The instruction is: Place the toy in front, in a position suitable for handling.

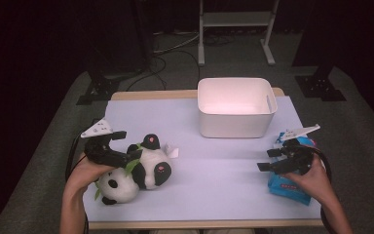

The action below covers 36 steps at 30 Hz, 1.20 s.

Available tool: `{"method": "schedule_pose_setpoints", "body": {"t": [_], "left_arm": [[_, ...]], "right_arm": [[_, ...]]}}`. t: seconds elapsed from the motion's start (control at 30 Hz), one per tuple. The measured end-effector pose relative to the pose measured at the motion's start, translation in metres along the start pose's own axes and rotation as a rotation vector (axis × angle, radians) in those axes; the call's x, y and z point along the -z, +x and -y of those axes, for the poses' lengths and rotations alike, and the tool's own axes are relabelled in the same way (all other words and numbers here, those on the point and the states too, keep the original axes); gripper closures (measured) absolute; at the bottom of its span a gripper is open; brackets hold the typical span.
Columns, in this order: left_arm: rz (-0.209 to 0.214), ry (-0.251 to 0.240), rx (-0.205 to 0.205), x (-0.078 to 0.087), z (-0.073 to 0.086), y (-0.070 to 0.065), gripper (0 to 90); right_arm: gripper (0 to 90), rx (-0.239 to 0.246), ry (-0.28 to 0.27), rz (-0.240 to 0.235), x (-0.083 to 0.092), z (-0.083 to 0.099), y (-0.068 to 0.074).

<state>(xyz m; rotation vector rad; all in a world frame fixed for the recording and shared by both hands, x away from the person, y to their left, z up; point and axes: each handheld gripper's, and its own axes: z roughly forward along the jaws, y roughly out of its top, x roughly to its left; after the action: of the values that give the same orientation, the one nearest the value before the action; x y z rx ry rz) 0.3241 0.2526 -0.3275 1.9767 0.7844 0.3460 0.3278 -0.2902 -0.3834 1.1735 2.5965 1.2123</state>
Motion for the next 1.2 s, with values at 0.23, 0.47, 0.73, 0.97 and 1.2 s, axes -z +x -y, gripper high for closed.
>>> {"method": "schedule_pose_setpoints", "body": {"t": [0.23, 0.47, 0.73, 0.97, 1.2], "left_arm": [[-0.005, 0.049, -0.002, -0.002, -0.001, 0.003, 4.7], [-0.003, 0.106, -0.026, -0.004, -0.007, 0.007, 5.4], [0.012, 0.136, -0.034, -0.006, -0.012, 0.012, 8.4], [0.028, 0.164, -0.048, -0.007, -0.013, 0.013, 13.3], [0.044, 0.191, -0.064, -0.003, -0.014, 0.011, 14.1]], "right_arm": [[20.7, 0.010, -0.001, -0.008, 0.001, 0.001, -0.001], [20.7, 0.009, 0.003, -0.005, 0.001, 0.001, -0.001], [20.7, 0.018, 0.011, 0.000, 0.001, 0.001, 0.001], [20.7, 0.036, 0.014, 0.004, 0.003, 0.000, 0.003], [20.8, 0.050, 0.017, 0.000, 0.002, -0.001, 0.005]]}}
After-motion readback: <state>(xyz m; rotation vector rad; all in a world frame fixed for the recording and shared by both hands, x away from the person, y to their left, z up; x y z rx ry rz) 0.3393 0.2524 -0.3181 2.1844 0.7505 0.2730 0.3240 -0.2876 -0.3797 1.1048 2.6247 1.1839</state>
